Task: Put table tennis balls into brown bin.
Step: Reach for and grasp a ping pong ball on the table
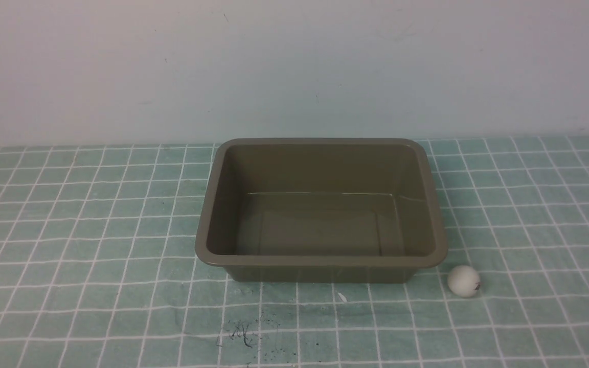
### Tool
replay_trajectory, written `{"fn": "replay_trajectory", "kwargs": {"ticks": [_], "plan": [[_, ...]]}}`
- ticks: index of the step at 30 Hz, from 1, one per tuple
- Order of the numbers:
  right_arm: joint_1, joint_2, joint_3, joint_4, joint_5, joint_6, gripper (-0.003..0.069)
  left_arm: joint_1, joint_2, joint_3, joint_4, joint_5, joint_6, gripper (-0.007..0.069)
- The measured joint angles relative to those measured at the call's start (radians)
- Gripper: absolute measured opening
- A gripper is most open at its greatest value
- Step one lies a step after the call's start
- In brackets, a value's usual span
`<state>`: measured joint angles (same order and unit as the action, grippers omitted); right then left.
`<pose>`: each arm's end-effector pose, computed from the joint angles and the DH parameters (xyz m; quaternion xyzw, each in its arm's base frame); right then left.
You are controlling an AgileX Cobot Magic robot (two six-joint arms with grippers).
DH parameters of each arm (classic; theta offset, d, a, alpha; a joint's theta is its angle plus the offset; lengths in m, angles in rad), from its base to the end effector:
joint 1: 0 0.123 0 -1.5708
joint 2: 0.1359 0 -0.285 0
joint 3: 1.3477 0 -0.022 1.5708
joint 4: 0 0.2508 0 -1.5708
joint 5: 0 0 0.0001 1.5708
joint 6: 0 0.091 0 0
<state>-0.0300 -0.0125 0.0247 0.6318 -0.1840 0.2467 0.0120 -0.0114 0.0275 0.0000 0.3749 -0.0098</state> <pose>0.0535 -0.0114 0.2188 0.3091 0.5423 0.2876 0.7264 0.0526 0.0006 0.1708 -0.0088 0.8059 0.0006 0.5920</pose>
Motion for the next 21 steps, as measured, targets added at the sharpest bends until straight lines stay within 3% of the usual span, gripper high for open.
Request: {"fn": "replay_trajectory", "kwargs": {"ticks": [2, 4, 9, 12, 17, 21], "plan": [[0.0, 0.0, -0.037, -0.004, 0.019, 0.0, -0.001, 0.0, 0.0, 0.0, 0.0, 0.0, 0.0, -0.0004], [0.0, 0.035, -0.152, -0.065, 0.151, -0.036, -0.001, 0.0, 0.0, 0.0, 0.0, 0.0, 0.0, -0.0004], [0.0, 0.374, -0.514, -0.271, 0.651, -0.148, -0.001, 0.0, 0.0, 0.0, 0.0, 0.0, 0.0, -0.0004], [0.0, 0.66, -0.689, -0.333, 0.884, -0.228, -0.001, 0.0, 0.0, 0.0, 0.0, 0.0, 0.0, -0.0004], [0.011, 1.016, -0.857, -0.359, 1.021, -0.341, -0.0008, 0.0, 0.0, 0.0, 0.0, 0.0, 0.0, -0.0004], [0.101, 1.323, -1.006, -0.388, 1.047, -0.382, -0.0005, 0.0, 0.0, 0.0, 0.0, 0.0, 0.0, -0.0004]]}}
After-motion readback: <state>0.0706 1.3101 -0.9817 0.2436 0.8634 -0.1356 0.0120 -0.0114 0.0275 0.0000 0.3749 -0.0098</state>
